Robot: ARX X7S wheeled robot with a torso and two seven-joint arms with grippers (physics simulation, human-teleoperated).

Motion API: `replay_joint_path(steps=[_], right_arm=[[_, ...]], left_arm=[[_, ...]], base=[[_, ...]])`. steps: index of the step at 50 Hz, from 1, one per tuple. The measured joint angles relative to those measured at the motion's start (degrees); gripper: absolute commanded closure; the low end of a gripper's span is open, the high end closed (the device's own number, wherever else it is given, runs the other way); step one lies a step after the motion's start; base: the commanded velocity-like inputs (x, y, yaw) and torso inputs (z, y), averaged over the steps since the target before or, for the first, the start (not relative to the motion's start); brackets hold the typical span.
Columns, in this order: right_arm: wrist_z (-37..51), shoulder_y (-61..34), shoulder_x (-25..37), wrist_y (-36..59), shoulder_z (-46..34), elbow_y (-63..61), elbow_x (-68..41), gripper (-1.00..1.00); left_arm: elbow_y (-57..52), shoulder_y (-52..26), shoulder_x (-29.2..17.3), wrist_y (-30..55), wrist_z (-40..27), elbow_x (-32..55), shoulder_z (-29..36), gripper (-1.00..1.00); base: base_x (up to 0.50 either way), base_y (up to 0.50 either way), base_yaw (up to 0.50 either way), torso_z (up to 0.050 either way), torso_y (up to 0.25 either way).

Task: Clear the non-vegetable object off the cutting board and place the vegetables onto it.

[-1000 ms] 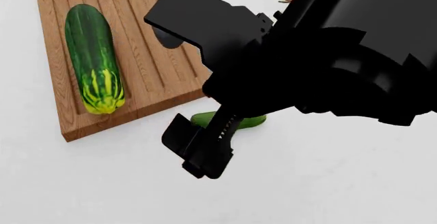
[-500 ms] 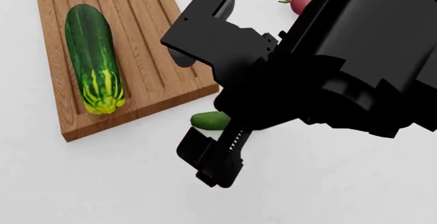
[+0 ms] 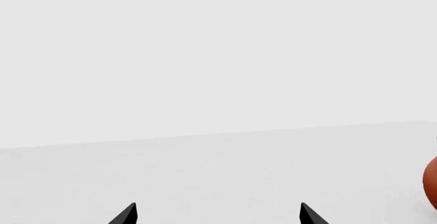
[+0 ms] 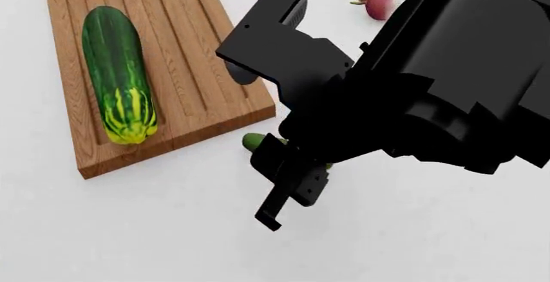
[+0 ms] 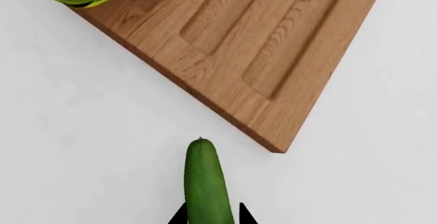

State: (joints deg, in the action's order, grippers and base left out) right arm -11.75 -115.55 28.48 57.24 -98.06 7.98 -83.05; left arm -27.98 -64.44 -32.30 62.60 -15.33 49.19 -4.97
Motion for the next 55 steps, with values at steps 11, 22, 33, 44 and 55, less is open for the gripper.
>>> replay_joint_path(steps=[11,22,33,44,55], right_arm=[[1.4,-0.76,0.93,1.33,0.11,-3.01,-1.11,1.0],[3.25,-5.91,1.86,2.92,4.04,-3.58,-7.7,1.0],[3.8,-9.49,0.3,2.82,7.58,1.35,-11.1,1.0],[5.07,-7.8,-3.76,0.67,9.42,9.54,-12.99,1.0],[4.64,-4.82,-8.72,-1.83,9.82,18.07,-13.06,1.0]], left_arm=[[-0.28,0.07,-0.29,0.14,-0.39,0.54,-0.53,-1.0],[-0.33,-0.91,-0.57,0.59,-0.75,1.25,-0.85,-1.0],[-0.52,-1.52,-0.74,0.99,-1.15,1.95,-1.07,-1.0],[-0.74,-1.31,-1.05,1.0,-1.33,2.38,-1.32,-1.0],[-0.93,-0.99,-1.41,0.95,-1.49,2.75,-1.61,-1.0]], base=[[0.0,0.0,0.0,0.0,-0.001],[0.0,0.0,0.0,0.0,0.0],[0.0,0.0,0.0,0.0,0.0],[0.0,0.0,0.0,0.0,0.0],[0.0,0.0,0.0,0.0,0.0]])
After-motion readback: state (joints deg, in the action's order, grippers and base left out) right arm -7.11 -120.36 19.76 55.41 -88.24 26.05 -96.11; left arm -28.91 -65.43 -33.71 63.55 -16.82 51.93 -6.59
